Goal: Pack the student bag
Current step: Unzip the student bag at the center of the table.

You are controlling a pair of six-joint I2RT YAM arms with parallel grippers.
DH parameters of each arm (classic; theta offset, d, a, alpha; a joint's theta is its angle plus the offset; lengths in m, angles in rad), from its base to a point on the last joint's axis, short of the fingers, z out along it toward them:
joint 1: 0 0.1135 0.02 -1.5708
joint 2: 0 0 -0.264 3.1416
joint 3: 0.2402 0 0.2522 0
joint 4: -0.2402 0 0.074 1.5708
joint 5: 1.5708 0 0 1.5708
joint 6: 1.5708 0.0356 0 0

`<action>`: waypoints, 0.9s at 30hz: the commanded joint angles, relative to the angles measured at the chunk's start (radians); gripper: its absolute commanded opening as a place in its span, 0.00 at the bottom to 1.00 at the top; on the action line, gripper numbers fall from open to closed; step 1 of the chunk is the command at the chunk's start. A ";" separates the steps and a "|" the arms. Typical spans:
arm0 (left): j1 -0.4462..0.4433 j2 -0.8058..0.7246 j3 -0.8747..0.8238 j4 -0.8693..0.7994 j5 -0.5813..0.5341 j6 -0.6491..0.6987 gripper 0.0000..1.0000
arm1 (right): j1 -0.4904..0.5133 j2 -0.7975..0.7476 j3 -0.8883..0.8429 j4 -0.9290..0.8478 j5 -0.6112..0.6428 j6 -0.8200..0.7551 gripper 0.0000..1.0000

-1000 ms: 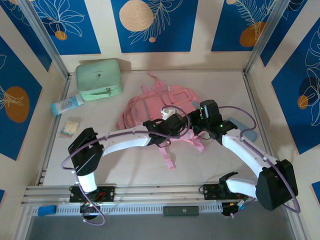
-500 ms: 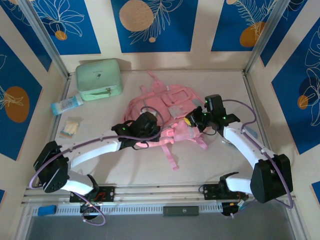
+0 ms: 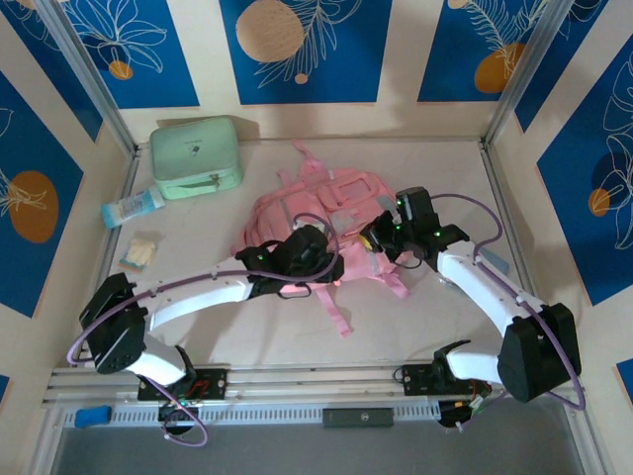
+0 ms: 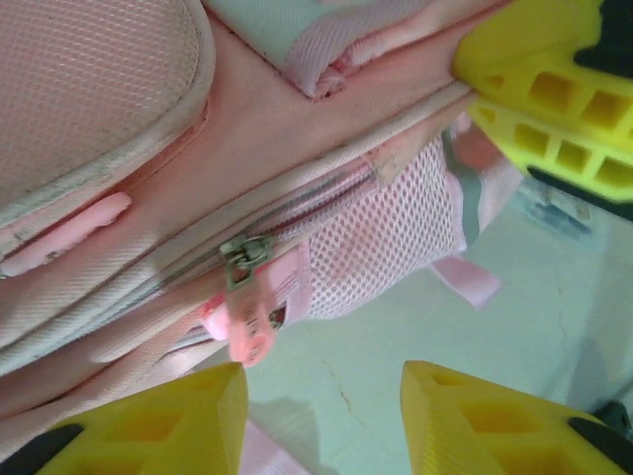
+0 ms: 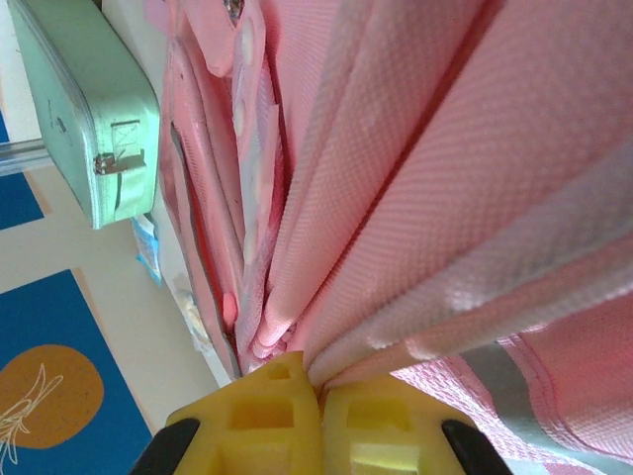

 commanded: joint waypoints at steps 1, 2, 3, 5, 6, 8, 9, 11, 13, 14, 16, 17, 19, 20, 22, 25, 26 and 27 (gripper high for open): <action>-0.027 0.069 0.128 -0.151 -0.147 -0.065 0.46 | 0.021 -0.001 0.032 0.054 -0.037 0.006 0.00; -0.031 0.095 0.163 -0.199 -0.153 -0.054 0.45 | 0.020 0.003 0.032 0.057 -0.041 0.008 0.00; -0.039 0.110 0.192 -0.247 -0.187 -0.061 0.45 | 0.020 0.006 0.032 0.059 -0.043 0.008 0.00; -0.054 0.113 0.207 -0.299 -0.250 -0.084 0.45 | 0.019 0.005 0.028 0.064 -0.040 0.008 0.00; -0.057 0.106 0.197 -0.295 -0.268 -0.090 0.44 | 0.019 0.006 0.026 0.069 -0.042 0.009 0.00; -0.058 0.093 0.161 -0.261 -0.274 -0.095 0.45 | 0.019 0.009 0.024 0.072 -0.042 0.011 0.00; -0.058 0.091 0.151 -0.255 -0.277 -0.097 0.45 | 0.019 0.011 0.024 0.073 -0.044 0.011 0.00; -0.058 0.101 0.151 -0.266 -0.284 -0.105 0.44 | 0.020 0.015 0.025 0.074 -0.046 0.011 0.00; -0.058 0.115 0.155 -0.252 -0.265 -0.096 0.43 | 0.020 0.018 0.027 0.075 -0.046 0.011 0.00; -0.058 0.126 0.159 -0.240 -0.253 -0.093 0.42 | 0.019 0.020 0.027 0.074 -0.046 0.011 0.00; -0.057 0.145 0.170 -0.231 -0.237 -0.087 0.41 | 0.021 0.020 0.027 0.077 -0.046 0.012 0.00; -0.056 0.159 0.179 -0.234 -0.237 -0.087 0.40 | 0.021 0.020 0.028 0.077 -0.046 0.012 0.00; -0.053 0.176 0.188 -0.232 -0.227 -0.087 0.38 | 0.022 0.021 0.030 0.075 -0.046 0.009 0.00; -0.053 0.182 0.191 -0.228 -0.223 -0.086 0.37 | 0.020 0.022 0.032 0.069 -0.046 0.008 0.00; -0.053 0.191 0.191 -0.228 -0.229 -0.096 0.36 | 0.022 0.019 0.030 0.066 -0.045 0.009 0.00; -0.047 0.203 0.191 -0.210 -0.237 -0.096 0.33 | 0.025 0.022 0.026 0.076 -0.048 0.012 0.00; -0.043 0.208 0.195 -0.205 -0.235 -0.090 0.32 | 0.029 0.023 0.026 0.075 -0.049 0.012 0.00; -0.041 0.212 0.202 -0.206 -0.242 -0.084 0.31 | 0.033 0.025 0.026 0.073 -0.046 0.012 0.00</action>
